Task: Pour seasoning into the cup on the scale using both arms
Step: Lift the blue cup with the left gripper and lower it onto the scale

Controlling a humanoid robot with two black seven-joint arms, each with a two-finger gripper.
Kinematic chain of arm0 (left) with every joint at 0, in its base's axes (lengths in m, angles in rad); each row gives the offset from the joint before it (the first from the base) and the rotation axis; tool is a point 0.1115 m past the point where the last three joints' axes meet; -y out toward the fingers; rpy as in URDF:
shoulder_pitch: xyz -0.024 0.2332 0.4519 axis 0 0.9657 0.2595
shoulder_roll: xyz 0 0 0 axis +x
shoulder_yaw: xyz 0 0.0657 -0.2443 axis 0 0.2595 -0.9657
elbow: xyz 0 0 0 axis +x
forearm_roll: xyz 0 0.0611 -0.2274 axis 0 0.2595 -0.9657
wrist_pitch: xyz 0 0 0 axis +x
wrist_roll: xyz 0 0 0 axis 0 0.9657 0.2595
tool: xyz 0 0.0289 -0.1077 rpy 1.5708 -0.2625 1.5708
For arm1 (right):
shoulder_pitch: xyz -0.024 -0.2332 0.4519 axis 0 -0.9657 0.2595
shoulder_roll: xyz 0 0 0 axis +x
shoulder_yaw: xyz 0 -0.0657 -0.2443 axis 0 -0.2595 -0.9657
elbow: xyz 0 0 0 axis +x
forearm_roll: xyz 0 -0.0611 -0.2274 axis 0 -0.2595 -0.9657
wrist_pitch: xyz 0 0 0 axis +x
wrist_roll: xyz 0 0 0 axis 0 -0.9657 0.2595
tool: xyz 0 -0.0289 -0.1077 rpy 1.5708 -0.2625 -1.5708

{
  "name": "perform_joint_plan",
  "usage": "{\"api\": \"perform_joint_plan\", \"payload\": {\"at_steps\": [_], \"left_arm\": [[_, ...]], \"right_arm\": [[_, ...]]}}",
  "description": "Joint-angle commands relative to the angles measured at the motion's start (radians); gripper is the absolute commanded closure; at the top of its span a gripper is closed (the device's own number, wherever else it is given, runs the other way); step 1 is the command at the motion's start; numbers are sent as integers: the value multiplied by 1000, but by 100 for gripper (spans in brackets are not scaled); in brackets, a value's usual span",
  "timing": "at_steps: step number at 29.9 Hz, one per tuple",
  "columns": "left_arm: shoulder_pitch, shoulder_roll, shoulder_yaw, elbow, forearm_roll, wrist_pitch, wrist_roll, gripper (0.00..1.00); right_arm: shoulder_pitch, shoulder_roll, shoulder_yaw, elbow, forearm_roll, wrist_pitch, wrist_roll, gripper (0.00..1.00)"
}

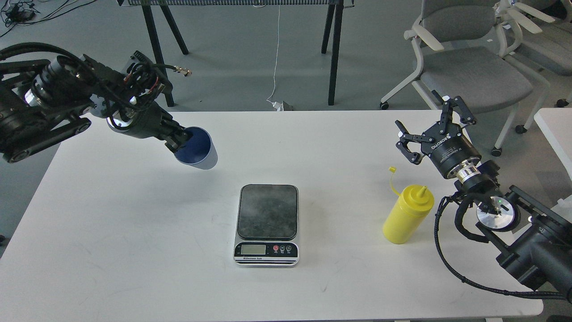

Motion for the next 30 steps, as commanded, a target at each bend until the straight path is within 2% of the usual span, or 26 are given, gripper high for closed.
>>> {"api": "perform_joint_plan", "payload": {"at_steps": [1, 6, 14, 22, 30], "left_arm": [[-48, -26, -5, -71, -120, -4, 0, 98], [-72, -117, -5, -101, -150, -4, 0, 98], [-32, -210, 3, -78, -144, -4, 0, 98], [46, -220, 11, -32, -138, -4, 0, 98], [73, -247, 12, -21, -134, -4, 0, 98]], "right_arm": [[0, 0, 1, 0, 0, 0, 1, 1], [0, 0, 1, -3, 0, 0, 1, 1], [0, -2, 1, -3, 0, 0, 1, 1], [-2, -3, 1, -3, 0, 0, 1, 1], [-14, -3, 1, -3, 0, 0, 16, 1]]}}
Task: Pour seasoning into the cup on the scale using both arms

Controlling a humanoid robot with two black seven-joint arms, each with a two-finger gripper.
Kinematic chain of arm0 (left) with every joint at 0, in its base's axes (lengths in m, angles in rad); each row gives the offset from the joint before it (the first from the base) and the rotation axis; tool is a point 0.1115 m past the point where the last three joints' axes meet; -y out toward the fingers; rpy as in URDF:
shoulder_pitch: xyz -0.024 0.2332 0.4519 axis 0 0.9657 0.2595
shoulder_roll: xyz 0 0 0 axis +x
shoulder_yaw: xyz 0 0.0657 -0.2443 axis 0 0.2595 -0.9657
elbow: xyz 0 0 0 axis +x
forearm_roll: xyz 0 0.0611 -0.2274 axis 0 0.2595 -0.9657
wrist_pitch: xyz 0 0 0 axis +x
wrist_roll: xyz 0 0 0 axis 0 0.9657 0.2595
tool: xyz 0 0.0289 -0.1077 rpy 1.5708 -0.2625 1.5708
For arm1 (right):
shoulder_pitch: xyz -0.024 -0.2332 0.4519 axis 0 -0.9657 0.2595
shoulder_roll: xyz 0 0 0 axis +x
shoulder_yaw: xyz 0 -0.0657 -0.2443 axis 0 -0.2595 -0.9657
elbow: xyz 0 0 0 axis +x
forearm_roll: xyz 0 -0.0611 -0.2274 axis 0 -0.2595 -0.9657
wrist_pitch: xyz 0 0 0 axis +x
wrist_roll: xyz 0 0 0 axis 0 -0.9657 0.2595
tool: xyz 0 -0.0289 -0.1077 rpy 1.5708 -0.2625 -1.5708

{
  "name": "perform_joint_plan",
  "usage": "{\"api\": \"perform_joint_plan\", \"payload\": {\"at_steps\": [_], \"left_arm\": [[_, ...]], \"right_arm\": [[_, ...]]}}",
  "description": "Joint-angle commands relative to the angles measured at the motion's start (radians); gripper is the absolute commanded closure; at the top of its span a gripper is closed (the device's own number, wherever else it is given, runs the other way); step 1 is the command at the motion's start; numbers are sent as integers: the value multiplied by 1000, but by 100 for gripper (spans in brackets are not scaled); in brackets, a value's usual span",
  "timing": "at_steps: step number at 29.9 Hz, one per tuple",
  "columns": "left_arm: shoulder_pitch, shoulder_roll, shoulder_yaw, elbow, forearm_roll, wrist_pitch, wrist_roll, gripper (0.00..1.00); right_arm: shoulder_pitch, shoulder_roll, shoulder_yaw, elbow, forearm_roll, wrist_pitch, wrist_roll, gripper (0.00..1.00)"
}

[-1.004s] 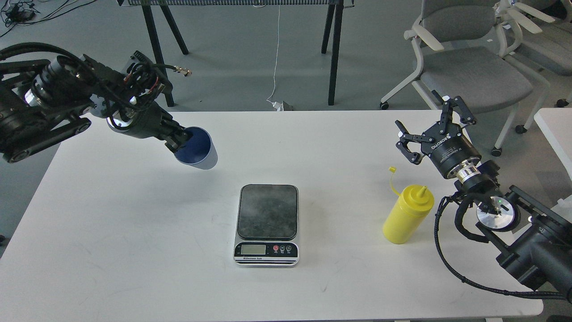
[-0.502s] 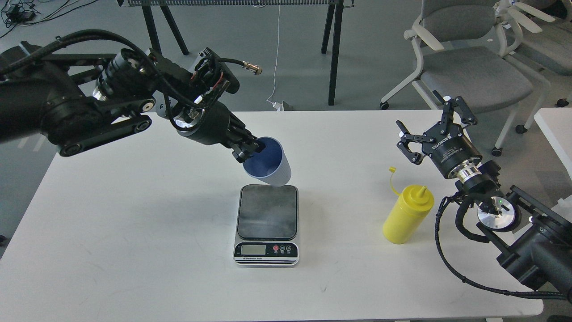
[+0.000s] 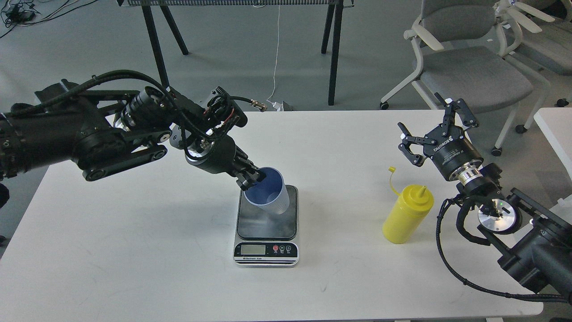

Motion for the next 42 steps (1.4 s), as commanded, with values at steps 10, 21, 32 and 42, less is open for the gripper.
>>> {"api": "perform_joint_plan", "payload": {"at_steps": [10, 21, 32, 42], "left_arm": [[21, -26, 5, 32, -1, 0, 0, 85], [21, -15, 3, 34, -15, 0, 0, 47], [-74, 20, -37, 121, -205, 0, 0, 18], [-90, 88, -175, 331, -712, 0, 0, 13]], "right_arm": [[-5, -8, 1, 0, 0, 0, 3, 1], [-6, -6, 0, 0, 0, 0, 4, 1], [4, -20, 1, 31, 8, 0, -9, 1], [26, -365, 135, 417, 237, -36, -46, 1]]}}
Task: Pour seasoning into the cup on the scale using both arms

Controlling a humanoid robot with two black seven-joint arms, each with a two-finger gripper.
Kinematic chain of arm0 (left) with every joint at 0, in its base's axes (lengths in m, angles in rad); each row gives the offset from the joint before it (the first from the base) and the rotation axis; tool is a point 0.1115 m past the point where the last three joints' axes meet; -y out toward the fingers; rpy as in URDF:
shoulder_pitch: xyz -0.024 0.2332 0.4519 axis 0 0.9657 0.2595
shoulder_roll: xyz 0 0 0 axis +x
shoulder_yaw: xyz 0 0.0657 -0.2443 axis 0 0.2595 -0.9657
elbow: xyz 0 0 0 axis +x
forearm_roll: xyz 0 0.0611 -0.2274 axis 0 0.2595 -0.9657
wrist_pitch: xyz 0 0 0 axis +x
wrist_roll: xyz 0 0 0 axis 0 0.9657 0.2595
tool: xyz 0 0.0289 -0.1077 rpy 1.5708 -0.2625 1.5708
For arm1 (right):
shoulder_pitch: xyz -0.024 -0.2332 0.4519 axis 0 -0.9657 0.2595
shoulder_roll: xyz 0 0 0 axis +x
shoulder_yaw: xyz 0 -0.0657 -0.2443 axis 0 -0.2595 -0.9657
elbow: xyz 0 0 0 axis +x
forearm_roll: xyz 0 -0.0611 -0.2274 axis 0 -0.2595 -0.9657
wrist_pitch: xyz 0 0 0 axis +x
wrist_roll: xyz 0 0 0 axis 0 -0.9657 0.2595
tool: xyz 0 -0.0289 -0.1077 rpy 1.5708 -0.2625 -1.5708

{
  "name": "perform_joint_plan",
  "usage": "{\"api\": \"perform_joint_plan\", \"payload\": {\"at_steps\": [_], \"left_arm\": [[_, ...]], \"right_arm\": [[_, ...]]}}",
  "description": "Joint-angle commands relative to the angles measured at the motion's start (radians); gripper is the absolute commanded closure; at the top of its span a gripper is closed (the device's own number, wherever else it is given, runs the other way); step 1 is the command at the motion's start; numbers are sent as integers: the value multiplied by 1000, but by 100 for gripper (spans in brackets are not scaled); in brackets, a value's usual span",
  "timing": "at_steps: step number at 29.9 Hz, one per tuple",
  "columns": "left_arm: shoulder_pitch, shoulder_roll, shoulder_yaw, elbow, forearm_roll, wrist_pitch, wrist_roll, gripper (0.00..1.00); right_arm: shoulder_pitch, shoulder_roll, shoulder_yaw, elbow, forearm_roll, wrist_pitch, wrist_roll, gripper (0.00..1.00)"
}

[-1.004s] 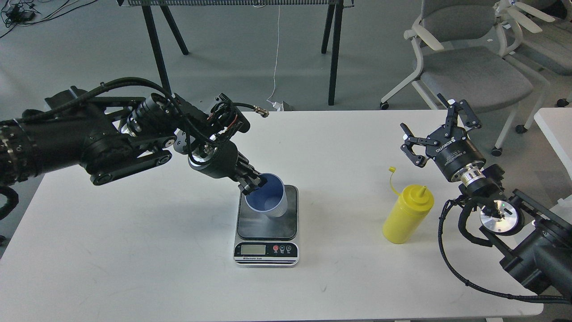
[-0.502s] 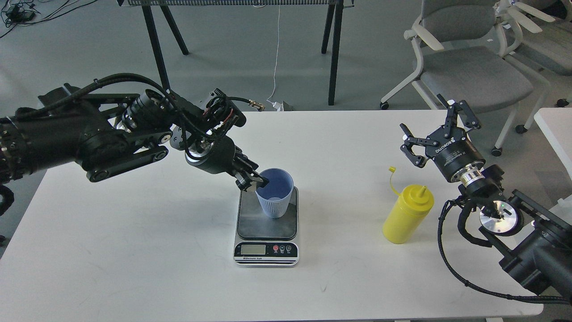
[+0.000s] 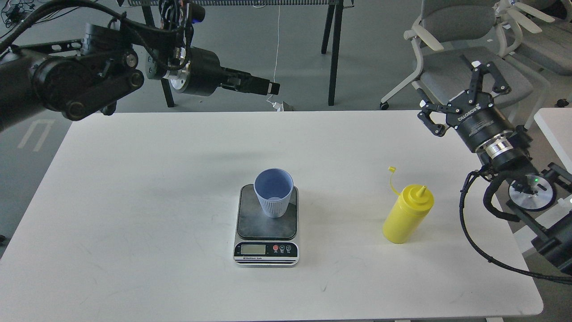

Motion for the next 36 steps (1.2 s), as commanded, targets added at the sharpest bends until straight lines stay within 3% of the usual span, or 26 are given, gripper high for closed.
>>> {"api": "perform_joint_plan", "payload": {"at_steps": [1, 3, 7, 13, 21, 24, 27, 36], "left_arm": [[10, 26, -24, 72, -151, 0, 0, 13], [14, 24, -25, 102, -196, 0, 0, 13], [43, 24, -27, 141, -268, 0, 0, 13], [141, 30, -27, 141, -306, 0, 0, 13], [208, 30, -25, 141, -309, 0, 0, 13], [209, 27, -25, 141, -309, 0, 0, 13], [214, 24, -25, 141, -309, 0, 0, 13], [243, 26, -27, 141, -309, 0, 0, 13]], "right_arm": [[-6, -164, 54, 144, 265, 18, -46, 1], [-16, -245, 70, 190, 463, 45, -70, 1], [-90, -371, 77, 219, 800, 45, -68, 1], [-340, -435, 74, 302, 1088, 45, -60, 1], [-712, -396, 60, 393, 1073, 45, -54, 1], [-807, -352, 63, 388, 970, 45, -34, 1], [-848, -332, 60, 390, 868, 45, -7, 1], [-853, -156, 54, 383, 619, 45, -4, 1]]}}
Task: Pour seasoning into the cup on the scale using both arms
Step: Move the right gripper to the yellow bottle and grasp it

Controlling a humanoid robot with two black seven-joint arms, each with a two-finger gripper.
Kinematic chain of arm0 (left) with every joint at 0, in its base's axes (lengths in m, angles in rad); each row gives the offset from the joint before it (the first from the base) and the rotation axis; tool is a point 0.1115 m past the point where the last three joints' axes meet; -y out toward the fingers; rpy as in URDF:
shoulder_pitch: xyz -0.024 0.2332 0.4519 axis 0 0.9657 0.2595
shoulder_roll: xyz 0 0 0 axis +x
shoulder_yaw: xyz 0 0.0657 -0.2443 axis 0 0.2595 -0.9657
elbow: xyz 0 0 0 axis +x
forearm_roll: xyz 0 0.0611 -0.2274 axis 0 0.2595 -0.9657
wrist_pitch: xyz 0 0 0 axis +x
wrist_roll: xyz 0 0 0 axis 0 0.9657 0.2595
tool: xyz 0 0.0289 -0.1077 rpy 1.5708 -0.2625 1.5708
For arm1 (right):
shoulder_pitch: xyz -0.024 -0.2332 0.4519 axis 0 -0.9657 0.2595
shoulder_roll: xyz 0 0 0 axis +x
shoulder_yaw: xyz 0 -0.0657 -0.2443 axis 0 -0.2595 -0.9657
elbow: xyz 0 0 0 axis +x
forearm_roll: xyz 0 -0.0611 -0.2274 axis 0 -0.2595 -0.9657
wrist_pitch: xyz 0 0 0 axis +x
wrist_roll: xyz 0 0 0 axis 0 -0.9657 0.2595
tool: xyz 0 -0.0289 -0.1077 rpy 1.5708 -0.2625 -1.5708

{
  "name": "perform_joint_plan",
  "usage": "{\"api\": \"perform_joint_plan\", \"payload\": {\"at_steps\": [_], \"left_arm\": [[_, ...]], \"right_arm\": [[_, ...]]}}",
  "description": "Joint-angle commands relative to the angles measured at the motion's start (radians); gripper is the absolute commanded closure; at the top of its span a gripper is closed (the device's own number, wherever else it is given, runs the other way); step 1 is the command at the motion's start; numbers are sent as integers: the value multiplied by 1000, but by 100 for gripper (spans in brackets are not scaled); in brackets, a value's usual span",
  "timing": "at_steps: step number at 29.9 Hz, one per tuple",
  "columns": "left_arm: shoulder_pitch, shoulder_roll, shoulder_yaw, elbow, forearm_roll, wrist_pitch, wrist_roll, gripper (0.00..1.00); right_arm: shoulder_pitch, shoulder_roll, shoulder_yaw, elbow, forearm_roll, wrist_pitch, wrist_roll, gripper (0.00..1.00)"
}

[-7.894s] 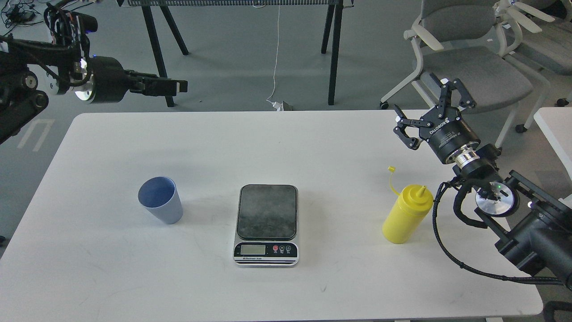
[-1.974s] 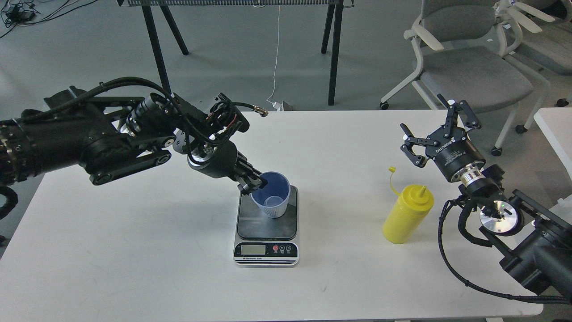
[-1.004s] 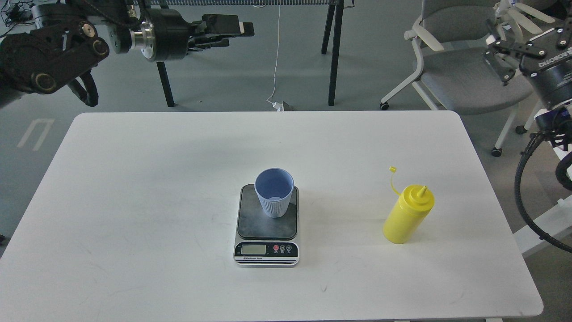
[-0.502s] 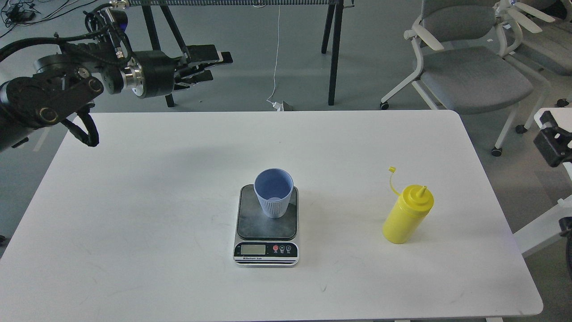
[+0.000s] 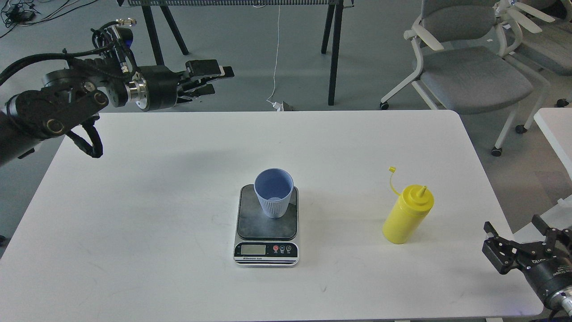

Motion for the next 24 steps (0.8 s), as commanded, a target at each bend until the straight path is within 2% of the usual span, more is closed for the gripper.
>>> {"api": "perform_joint_plan", "payload": {"at_steps": [1, 7, 24], "left_arm": [[10, 8, 0, -1, 0, 0, 0, 13], [26, 25, 1, -1, 0, 0, 0, 13], [46, 30, 0, 0, 0, 0, 0, 13]], "right_arm": [[1, 70, -3, -2, -91, 0, -1, 1], [19, 173, -42, -41, -183, 0, -2, 1], [125, 339, -148, -117, -286, 0, -3, 1]]}}
